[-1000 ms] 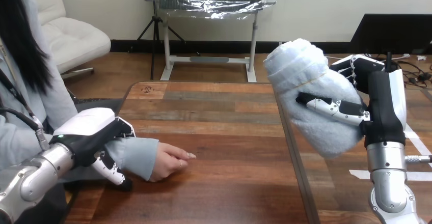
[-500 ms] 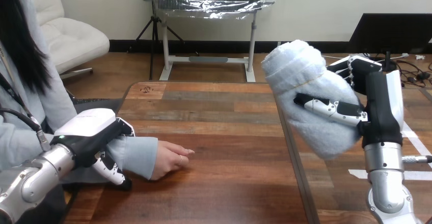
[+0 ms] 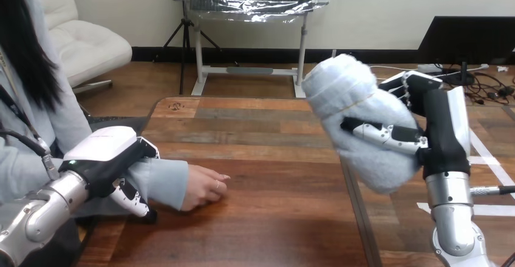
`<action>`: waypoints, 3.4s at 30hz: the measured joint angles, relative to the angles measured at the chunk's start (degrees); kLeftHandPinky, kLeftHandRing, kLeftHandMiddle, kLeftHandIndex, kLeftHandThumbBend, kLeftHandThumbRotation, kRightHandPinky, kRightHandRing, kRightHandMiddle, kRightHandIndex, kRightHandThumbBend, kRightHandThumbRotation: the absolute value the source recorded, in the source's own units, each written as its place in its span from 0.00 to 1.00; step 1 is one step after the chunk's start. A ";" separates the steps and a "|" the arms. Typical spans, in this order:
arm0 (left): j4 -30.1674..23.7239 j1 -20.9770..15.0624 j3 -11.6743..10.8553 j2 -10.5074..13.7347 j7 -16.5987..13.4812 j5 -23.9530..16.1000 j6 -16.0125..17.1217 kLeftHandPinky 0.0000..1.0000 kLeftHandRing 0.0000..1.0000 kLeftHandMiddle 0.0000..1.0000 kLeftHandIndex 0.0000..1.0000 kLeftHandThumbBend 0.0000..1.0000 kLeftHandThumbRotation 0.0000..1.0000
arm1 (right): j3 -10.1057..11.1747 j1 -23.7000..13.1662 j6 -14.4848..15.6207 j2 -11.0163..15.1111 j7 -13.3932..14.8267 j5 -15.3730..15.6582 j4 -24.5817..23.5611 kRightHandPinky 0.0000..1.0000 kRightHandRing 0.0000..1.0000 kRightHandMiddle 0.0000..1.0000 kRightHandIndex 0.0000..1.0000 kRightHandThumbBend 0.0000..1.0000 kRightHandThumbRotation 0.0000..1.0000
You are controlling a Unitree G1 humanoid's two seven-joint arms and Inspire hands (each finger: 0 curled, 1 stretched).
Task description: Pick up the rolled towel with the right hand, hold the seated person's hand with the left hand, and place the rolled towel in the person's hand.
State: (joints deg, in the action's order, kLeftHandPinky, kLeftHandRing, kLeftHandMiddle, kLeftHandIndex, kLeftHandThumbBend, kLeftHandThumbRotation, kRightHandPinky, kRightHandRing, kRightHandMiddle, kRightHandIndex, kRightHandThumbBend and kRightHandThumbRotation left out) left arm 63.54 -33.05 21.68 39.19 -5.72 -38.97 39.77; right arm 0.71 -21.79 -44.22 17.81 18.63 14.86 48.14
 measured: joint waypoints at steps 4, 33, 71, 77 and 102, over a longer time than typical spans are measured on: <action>-0.26 0.14 0.00 0.05 -0.46 0.00 0.17 0.32 0.35 0.39 0.44 0.92 0.14 | -0.15 0.00 0.22 -0.07 0.27 0.89 0.36 0.20 0.26 0.38 0.43 0.83 0.00; -3.55 1.12 -0.14 0.83 -1.03 0.18 3.33 0.30 0.33 0.38 0.42 0.94 0.15 | -1.01 -0.25 0.32 -1.99 0.34 2.12 8.33 0.23 0.29 0.42 0.45 0.83 0.00; -10.62 4.32 -1.28 1.30 0.10 2.63 6.65 0.27 0.30 0.35 0.40 0.98 0.13 | -9.63 -3.36 1.34 -2.57 3.02 12.00 16.32 0.29 0.33 0.42 0.46 0.88 0.00; -11.45 4.61 -1.59 1.31 0.61 2.66 6.65 0.27 0.30 0.35 0.39 0.98 0.13 | -11.36 -4.01 1.33 -3.07 3.86 13.23 16.30 0.28 0.33 0.41 0.46 0.88 0.00; -11.95 4.78 -2.52 0.97 0.73 3.12 7.15 0.27 0.30 0.35 0.40 1.00 0.12 | -12.31 -2.68 0.27 -5.08 -2.77 11.78 9.03 0.28 0.32 0.40 0.44 0.87 0.00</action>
State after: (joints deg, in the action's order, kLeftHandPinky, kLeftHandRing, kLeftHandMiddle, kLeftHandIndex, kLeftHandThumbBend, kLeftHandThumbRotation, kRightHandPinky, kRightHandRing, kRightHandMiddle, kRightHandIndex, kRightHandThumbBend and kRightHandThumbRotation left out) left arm 51.59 -28.27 19.16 40.16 -4.98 -35.85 46.92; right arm -11.61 -24.48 -43.95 12.73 15.85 26.64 57.16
